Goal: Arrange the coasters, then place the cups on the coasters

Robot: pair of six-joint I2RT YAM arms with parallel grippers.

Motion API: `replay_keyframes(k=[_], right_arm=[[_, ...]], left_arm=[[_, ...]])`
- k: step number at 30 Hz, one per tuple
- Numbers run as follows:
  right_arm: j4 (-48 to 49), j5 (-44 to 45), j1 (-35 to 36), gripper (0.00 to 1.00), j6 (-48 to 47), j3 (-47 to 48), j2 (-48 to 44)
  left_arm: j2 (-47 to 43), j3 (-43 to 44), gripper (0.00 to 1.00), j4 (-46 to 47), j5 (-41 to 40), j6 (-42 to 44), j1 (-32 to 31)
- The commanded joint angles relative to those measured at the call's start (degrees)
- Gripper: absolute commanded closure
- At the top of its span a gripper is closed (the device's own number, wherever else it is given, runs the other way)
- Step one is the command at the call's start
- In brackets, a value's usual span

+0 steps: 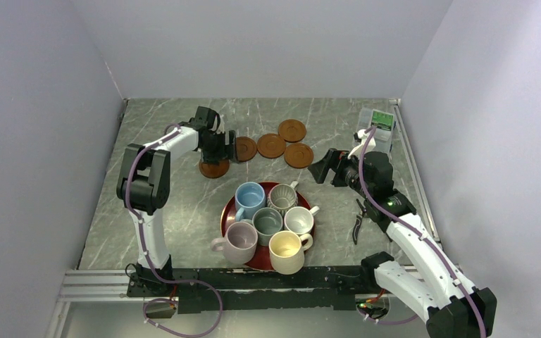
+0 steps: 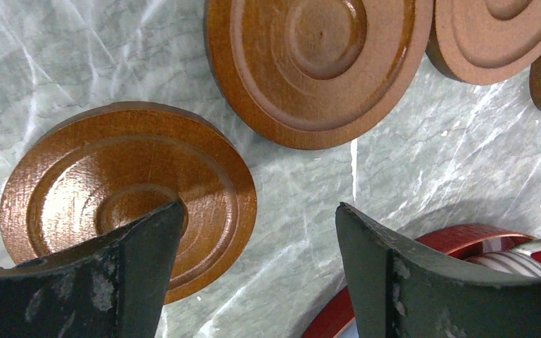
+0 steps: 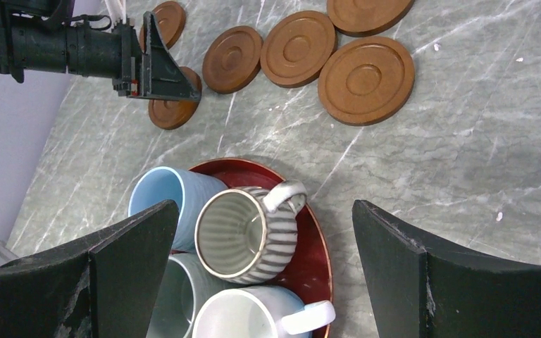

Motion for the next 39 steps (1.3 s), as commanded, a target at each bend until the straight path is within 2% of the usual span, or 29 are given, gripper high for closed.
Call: replay_keyframes(k=[1, 22, 39], right_arm=[[1.2, 0.8, 0.0, 0.00, 0.2, 0.7, -0.7], [1.9, 0.5, 0.0, 0.00, 0.4, 0.2, -0.6], [1.8, 0.4, 0.0, 0.00, 0.3, 0.2, -0.8]], left_arm=[[1.9, -0.3, 0.15, -4.3, 3.3, -1.4, -1.6], [0.3, -1.1, 0.15, 0.2, 4.7, -2.9, -2.0], [-1.4, 0.2, 0.14, -0.3, 1.8, -2.2, -2.1]])
